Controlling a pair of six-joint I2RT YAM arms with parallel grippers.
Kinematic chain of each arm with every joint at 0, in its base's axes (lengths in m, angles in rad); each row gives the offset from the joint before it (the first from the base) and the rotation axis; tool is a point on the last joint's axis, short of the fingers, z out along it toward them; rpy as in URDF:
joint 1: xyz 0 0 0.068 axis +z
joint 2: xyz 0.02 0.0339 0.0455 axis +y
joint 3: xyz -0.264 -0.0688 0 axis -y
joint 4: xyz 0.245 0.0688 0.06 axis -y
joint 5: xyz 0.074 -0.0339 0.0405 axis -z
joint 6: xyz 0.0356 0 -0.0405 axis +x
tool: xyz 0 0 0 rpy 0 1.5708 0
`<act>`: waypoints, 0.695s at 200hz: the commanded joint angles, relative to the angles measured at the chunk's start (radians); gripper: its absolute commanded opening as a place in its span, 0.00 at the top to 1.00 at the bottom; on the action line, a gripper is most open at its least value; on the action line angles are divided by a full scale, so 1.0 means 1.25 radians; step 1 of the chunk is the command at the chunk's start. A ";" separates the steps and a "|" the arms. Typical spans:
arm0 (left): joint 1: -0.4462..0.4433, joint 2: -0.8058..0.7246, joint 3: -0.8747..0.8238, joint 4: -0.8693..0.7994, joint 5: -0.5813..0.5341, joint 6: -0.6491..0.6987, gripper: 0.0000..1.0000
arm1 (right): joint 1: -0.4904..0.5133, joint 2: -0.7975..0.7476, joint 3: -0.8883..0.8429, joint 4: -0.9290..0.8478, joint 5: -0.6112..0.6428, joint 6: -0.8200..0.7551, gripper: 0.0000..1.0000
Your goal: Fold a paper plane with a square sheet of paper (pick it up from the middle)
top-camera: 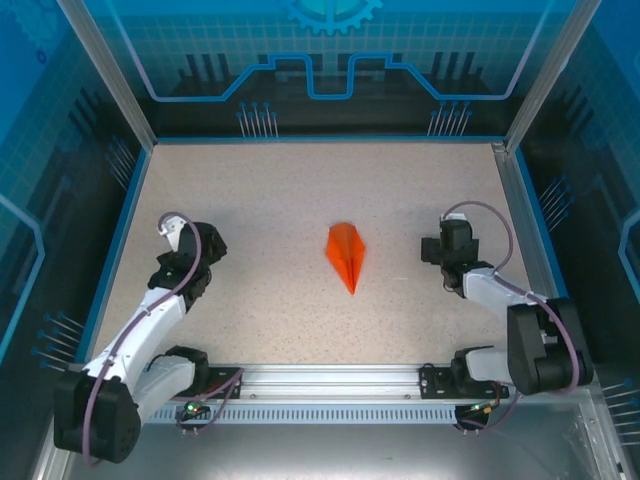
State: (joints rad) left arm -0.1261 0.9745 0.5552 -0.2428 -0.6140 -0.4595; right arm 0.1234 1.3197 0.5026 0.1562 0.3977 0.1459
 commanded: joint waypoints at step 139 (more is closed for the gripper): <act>0.077 0.435 -0.128 0.860 0.334 0.344 0.01 | -0.036 0.147 -0.067 0.493 -0.212 -0.117 0.00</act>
State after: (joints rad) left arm -0.0559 1.5234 0.3901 0.7296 -0.3061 -0.0589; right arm 0.0971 1.4971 0.4133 0.7280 0.1444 -0.0013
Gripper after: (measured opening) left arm 0.985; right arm 0.994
